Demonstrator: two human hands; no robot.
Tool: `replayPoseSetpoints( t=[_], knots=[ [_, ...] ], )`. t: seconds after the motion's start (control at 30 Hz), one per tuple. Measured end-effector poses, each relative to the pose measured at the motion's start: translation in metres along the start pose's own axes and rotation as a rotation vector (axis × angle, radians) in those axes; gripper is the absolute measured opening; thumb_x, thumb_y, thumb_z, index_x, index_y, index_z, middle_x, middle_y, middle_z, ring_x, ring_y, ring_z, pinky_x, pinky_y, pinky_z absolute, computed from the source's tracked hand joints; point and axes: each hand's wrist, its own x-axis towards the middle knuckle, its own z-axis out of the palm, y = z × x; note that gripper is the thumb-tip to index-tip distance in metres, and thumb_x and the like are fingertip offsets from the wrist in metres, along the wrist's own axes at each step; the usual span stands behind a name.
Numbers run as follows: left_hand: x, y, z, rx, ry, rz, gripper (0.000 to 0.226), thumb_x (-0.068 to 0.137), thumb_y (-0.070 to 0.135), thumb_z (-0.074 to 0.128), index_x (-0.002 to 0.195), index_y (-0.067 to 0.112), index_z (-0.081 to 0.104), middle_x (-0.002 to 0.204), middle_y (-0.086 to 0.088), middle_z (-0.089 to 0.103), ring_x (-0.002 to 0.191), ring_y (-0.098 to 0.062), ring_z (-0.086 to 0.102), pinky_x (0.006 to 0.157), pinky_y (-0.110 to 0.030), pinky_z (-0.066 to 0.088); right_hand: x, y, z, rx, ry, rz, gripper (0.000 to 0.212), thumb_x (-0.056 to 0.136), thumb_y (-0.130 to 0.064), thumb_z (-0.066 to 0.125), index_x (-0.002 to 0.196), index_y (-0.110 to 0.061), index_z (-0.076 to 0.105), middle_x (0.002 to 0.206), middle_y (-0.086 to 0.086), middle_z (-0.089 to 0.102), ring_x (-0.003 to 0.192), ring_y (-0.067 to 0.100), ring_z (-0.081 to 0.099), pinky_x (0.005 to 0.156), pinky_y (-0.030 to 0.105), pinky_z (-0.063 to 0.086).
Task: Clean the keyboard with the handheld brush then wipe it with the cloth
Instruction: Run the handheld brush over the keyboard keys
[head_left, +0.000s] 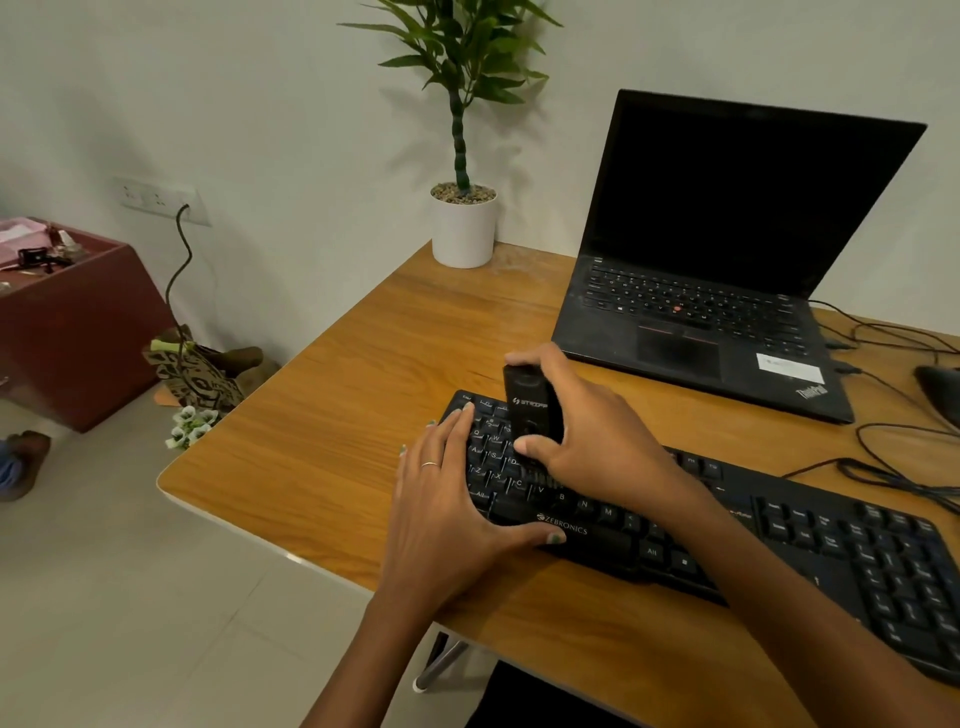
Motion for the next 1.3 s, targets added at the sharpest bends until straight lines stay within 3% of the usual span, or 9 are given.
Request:
replayPoseSetpoints(
  t=[0.17,0.33,0.43,0.57,0.73,0.87,1.0,1.13,1.3],
  knots=[
    [0.001,0.001,0.000,-0.002,-0.008,0.000,0.132,0.044,0.099,0.046,0.151,0.027,0.016,0.152,0.008,0.027,0.141,-0.016,0.022,0.111,-0.052,0.029,-0.002,0.009,-0.002,0.033,0.169,0.076,0.069,0.083,-0.025,0.070,0.131,-0.043,0.024,0.101,-0.007,0.054,0.082,0.015,0.059,0.068,0.033,0.054],
    [0.002,-0.001,0.001,0.000,-0.010,-0.005,0.131,0.045,0.099,0.047,0.151,0.027,0.018,0.151,0.009,0.029,0.141,-0.016,0.023,0.111,-0.051,0.029,-0.015,0.005,0.004,0.102,0.084,-0.024,0.070,0.082,-0.022,0.071,0.130,-0.047,0.027,0.104,-0.015,0.051,0.086,0.009,0.060,0.070,0.032,0.058],
    [0.001,0.001,0.000,-0.004,-0.017,-0.010,0.133,0.043,0.099,0.046,0.151,0.028,0.016,0.152,0.009,0.027,0.141,-0.016,0.021,0.112,-0.051,0.027,-0.013,0.013,0.003,0.014,0.240,0.019,0.070,0.084,-0.026,0.069,0.134,-0.042,0.024,0.104,-0.015,0.047,0.089,0.010,0.056,0.074,0.033,0.055],
    [0.002,0.001,0.000,-0.003,-0.018,-0.017,0.132,0.044,0.096,0.051,0.151,0.028,0.016,0.152,0.009,0.027,0.141,-0.015,0.021,0.112,-0.050,0.028,-0.020,0.002,0.009,0.128,0.084,-0.063,0.070,0.082,-0.022,0.070,0.131,-0.047,0.027,0.107,-0.018,0.050,0.094,0.010,0.059,0.074,0.033,0.057],
    [0.001,0.004,-0.002,-0.006,-0.033,-0.023,0.132,0.043,0.095,0.051,0.151,0.029,0.014,0.152,0.011,0.025,0.141,-0.013,0.018,0.113,-0.051,0.025,-0.015,0.010,0.009,0.056,0.241,0.022,0.070,0.083,-0.027,0.070,0.131,-0.044,0.023,0.100,-0.013,0.053,0.085,0.013,0.060,0.073,0.035,0.056],
    [0.002,0.003,-0.002,-0.007,-0.012,-0.020,0.129,0.045,0.094,0.054,0.150,0.029,0.017,0.149,0.011,0.029,0.138,-0.013,0.024,0.110,-0.050,0.029,-0.020,0.000,0.013,0.101,0.112,-0.030,0.070,0.082,-0.022,0.070,0.130,-0.046,0.026,0.104,-0.015,0.051,0.092,0.013,0.060,0.075,0.036,0.057],
    [0.000,0.004,-0.002,-0.009,-0.028,-0.022,0.130,0.044,0.095,0.053,0.151,0.030,0.014,0.151,0.011,0.026,0.140,-0.013,0.020,0.113,-0.050,0.026,-0.015,0.005,0.011,0.041,0.231,0.053,0.069,0.083,-0.025,0.069,0.130,-0.043,0.021,0.103,-0.010,0.053,0.090,0.015,0.059,0.076,0.038,0.056],
    [0.001,0.003,-0.002,-0.003,-0.009,-0.014,0.128,0.046,0.093,0.056,0.150,0.029,0.017,0.148,0.010,0.030,0.137,-0.013,0.025,0.110,-0.049,0.029,-0.020,-0.005,0.013,0.073,0.100,-0.039,0.071,0.081,-0.020,0.071,0.131,-0.044,0.025,0.104,-0.015,0.049,0.092,0.013,0.059,0.076,0.036,0.056],
    [0.001,0.004,-0.002,-0.005,-0.014,-0.018,0.129,0.045,0.093,0.055,0.150,0.030,0.015,0.151,0.010,0.027,0.139,-0.012,0.021,0.112,-0.050,0.027,-0.017,0.005,0.010,0.170,0.143,0.014,0.071,0.081,-0.021,0.072,0.128,-0.047,0.025,0.105,-0.010,0.055,0.089,0.012,0.061,0.071,0.034,0.058]
  ],
)
